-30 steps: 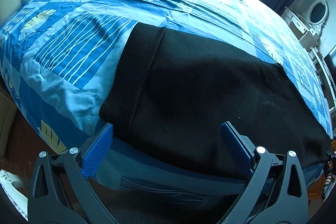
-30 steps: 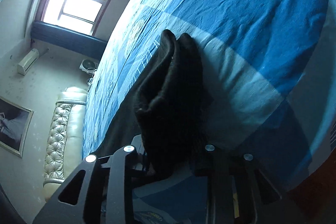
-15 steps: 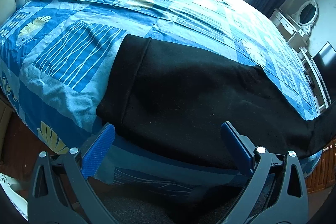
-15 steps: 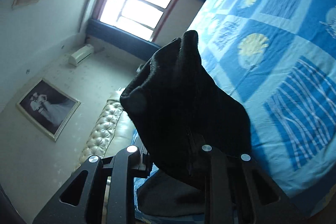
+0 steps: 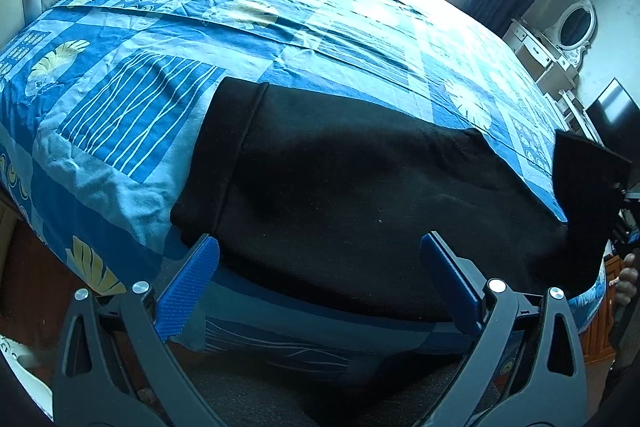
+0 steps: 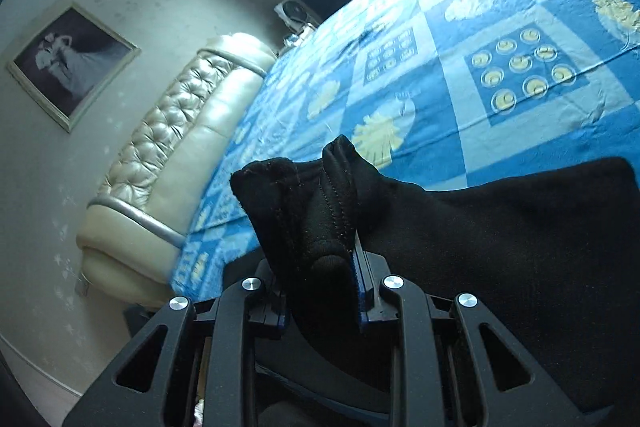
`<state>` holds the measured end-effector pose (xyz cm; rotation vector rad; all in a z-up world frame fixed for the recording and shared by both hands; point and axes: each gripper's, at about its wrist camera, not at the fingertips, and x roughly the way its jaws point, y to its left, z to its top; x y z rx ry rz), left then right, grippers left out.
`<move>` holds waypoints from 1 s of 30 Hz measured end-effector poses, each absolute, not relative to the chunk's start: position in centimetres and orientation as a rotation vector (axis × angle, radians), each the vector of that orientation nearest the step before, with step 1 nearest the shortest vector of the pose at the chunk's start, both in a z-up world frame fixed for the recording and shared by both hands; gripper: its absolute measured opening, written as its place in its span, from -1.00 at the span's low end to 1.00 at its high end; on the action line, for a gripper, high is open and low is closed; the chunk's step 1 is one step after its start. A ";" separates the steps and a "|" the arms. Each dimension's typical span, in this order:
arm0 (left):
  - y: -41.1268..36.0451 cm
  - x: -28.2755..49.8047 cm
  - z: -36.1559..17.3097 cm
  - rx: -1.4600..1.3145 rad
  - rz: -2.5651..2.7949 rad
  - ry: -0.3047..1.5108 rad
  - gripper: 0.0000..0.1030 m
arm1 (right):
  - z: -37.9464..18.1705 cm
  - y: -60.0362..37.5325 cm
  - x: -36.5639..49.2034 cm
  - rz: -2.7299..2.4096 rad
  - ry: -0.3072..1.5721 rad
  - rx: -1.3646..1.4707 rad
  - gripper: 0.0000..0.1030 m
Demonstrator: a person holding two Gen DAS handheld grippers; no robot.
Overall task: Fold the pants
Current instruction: 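Lay the pant leg end down on the folded pants and open the right gripper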
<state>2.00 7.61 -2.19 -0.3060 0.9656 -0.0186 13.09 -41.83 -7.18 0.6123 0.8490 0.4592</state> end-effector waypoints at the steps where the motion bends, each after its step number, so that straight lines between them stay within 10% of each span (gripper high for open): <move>1: 7.6 2.0 -2.2 -0.309 -0.020 0.966 0.95 | -8.1 -40.7 13.1 0.441 0.874 0.563 -0.53; 10: 7.2 2.1 -2.3 -0.307 -0.033 0.972 0.95 | -12.3 -34.5 12.2 0.389 1.009 0.303 -0.52; 17: 7.2 2.1 -2.5 -0.314 -0.031 0.977 0.95 | -12.8 -33.4 10.7 0.443 1.035 0.270 -0.02; 30: 6.6 2.0 -2.8 -0.304 -0.045 0.991 0.95 | -13.2 -30.3 9.5 0.557 1.048 0.251 0.28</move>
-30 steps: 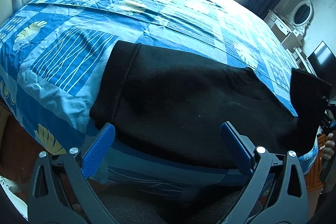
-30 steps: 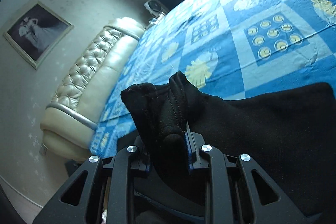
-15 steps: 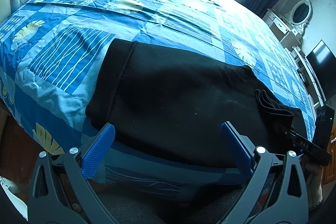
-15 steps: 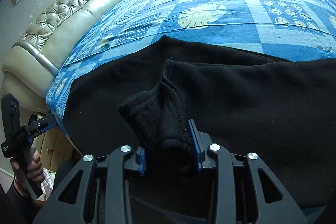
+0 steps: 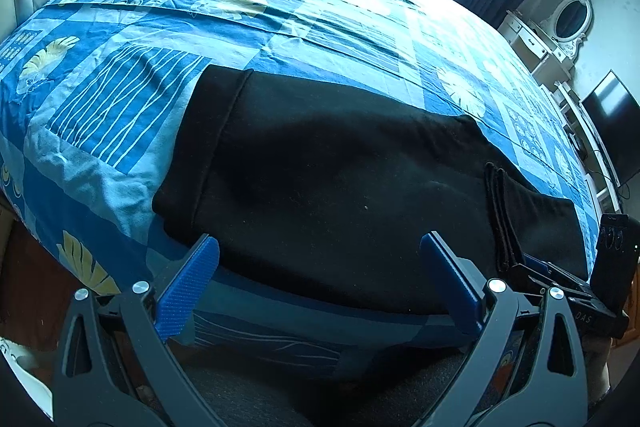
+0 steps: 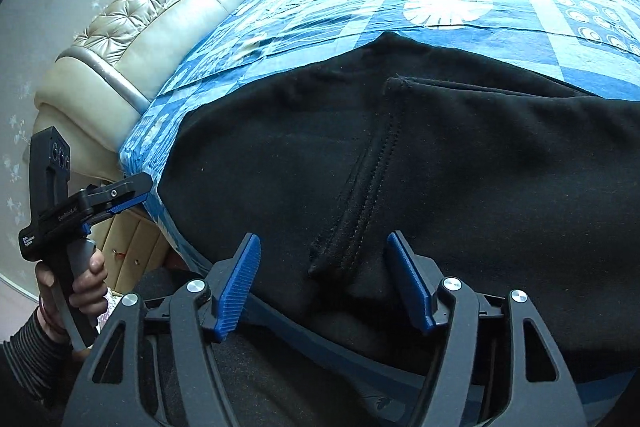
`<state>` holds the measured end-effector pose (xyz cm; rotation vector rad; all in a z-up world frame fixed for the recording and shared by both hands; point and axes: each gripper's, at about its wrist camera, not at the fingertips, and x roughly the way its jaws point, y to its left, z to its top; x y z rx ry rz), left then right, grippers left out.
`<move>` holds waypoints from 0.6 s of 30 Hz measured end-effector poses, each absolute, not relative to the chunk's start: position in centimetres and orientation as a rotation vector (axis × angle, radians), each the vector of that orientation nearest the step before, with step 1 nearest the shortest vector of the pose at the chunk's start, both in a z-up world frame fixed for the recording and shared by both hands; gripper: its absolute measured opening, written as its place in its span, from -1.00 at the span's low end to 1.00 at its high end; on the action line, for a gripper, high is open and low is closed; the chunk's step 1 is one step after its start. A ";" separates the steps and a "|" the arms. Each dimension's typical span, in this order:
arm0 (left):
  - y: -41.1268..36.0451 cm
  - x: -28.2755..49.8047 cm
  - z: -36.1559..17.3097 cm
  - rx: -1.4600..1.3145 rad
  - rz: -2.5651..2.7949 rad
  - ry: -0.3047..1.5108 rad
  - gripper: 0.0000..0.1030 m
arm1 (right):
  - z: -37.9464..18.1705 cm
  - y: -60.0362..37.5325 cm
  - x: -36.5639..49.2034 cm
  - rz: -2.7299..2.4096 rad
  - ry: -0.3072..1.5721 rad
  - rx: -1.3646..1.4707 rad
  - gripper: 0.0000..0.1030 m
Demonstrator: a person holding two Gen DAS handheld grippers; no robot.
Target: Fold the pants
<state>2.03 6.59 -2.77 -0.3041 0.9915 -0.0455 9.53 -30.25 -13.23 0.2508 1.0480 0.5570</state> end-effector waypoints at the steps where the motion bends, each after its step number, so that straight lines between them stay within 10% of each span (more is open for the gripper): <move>1: 6.6 2.0 -2.8 -0.306 -0.045 0.991 0.95 | -12.9 -30.6 9.5 0.574 1.044 0.280 0.28; 10: 6.2 1.8 -2.7 -0.303 -0.063 0.993 0.95 | -6.6 -47.8 8.5 0.374 0.776 0.613 0.28; 18: 5.5 1.8 -3.3 -0.295 -0.073 1.012 0.95 | -14.7 -60.0 8.8 0.105 0.814 1.033 0.27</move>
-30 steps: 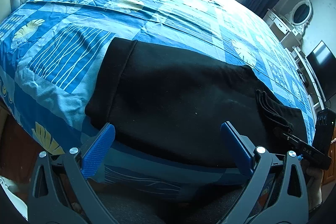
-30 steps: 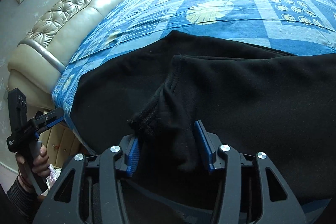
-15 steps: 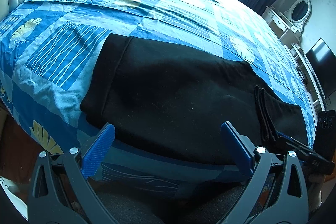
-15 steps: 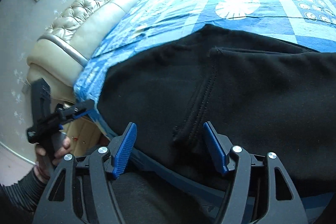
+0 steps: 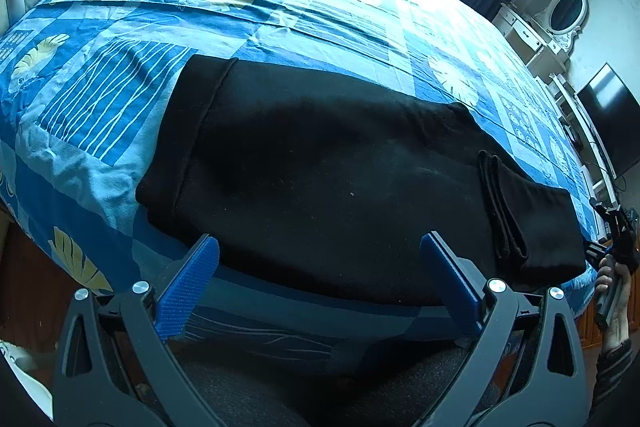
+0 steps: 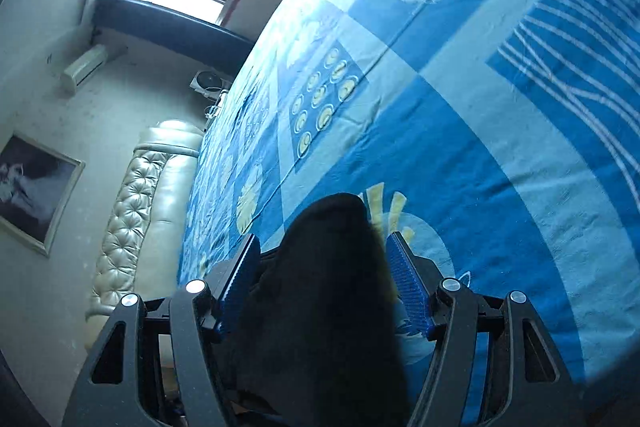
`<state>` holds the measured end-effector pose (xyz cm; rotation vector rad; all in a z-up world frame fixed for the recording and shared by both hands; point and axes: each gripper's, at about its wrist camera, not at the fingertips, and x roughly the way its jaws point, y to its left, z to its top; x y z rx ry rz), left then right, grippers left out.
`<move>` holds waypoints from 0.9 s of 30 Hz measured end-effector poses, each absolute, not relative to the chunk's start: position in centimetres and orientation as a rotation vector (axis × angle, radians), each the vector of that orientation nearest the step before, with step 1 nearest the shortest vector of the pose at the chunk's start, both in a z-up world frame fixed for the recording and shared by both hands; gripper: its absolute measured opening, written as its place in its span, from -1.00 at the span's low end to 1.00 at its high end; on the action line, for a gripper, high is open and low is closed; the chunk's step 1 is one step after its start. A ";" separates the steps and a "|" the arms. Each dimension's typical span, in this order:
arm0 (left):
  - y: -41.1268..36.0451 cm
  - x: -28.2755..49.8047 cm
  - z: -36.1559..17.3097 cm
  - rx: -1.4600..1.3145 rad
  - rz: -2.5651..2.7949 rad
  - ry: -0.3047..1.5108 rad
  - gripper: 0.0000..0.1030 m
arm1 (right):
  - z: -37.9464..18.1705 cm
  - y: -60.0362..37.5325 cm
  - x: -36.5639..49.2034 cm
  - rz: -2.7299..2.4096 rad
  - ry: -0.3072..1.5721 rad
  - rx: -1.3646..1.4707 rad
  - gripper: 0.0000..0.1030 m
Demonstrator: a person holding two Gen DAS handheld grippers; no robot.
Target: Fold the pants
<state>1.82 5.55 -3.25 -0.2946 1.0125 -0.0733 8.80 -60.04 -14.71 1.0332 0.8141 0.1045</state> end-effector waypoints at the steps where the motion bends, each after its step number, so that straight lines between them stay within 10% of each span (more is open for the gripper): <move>1: 5.5 1.8 -3.3 -0.294 -0.072 1.015 0.95 | -15.6 -59.9 9.2 0.112 0.826 1.057 0.25; 7: 5.5 2.0 -3.7 -0.307 -0.076 1.031 0.95 | -18.5 -57.9 11.4 0.098 0.933 1.009 -0.45; 27: 5.1 1.9 -3.7 -0.325 -0.099 1.044 0.95 | -19.5 -58.7 2.5 0.218 0.811 1.277 -0.27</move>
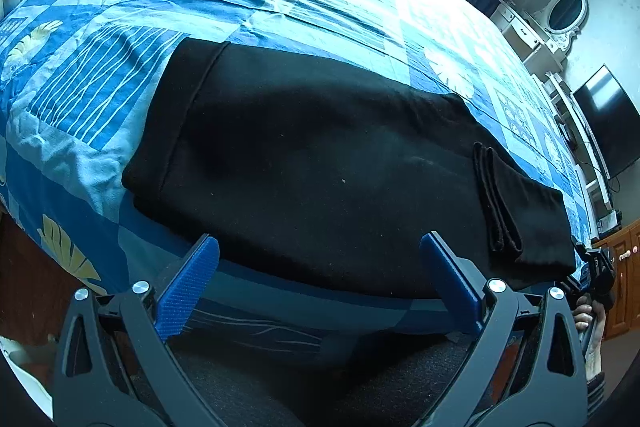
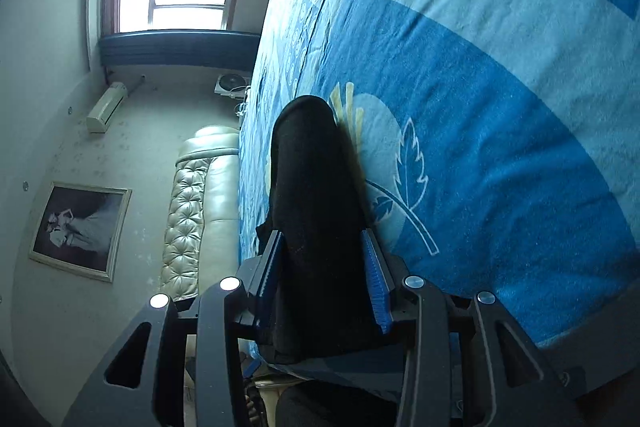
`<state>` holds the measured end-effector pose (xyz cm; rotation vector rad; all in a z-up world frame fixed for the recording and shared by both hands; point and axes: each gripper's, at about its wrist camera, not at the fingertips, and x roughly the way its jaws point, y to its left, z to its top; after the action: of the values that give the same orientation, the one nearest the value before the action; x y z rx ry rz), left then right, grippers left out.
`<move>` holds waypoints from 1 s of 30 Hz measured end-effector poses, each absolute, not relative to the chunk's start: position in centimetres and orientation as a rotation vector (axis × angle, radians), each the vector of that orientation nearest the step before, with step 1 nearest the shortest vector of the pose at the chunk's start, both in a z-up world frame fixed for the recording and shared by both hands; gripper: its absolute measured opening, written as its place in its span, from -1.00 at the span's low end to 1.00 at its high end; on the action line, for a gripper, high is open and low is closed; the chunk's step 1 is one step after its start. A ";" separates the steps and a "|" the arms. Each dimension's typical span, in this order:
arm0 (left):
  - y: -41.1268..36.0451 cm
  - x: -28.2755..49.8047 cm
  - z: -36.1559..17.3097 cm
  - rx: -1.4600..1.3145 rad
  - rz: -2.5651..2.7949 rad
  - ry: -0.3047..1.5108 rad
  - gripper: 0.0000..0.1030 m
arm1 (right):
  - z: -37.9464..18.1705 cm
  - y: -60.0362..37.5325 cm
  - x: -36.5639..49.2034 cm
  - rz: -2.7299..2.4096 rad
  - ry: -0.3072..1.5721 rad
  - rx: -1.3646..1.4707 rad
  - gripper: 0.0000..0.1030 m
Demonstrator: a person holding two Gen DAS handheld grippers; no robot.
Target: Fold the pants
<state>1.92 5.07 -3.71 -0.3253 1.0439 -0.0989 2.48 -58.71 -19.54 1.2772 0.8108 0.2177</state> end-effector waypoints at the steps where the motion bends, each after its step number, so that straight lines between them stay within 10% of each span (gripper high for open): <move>1: 5.0 1.9 -3.7 -0.321 -0.100 1.043 0.95 | -19.6 -58.4 2.6 0.201 0.826 1.254 -0.33; 5: 4.5 1.8 -3.7 -0.302 -0.105 1.043 0.95 | -19.5 -57.0 3.6 0.120 0.873 1.094 -0.57; 19: 5.4 1.8 -3.6 -0.313 -0.085 1.031 0.95 | -20.0 -58.3 0.6 0.180 0.796 1.241 -0.24; 30: 5.0 2.0 -3.8 -0.293 -0.092 1.039 0.95 | -20.1 -57.6 1.0 0.090 0.819 1.130 -0.44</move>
<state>2.04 5.01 -3.79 -0.2930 1.0388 -0.0918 0.95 -57.61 -20.15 1.1300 0.8189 0.0898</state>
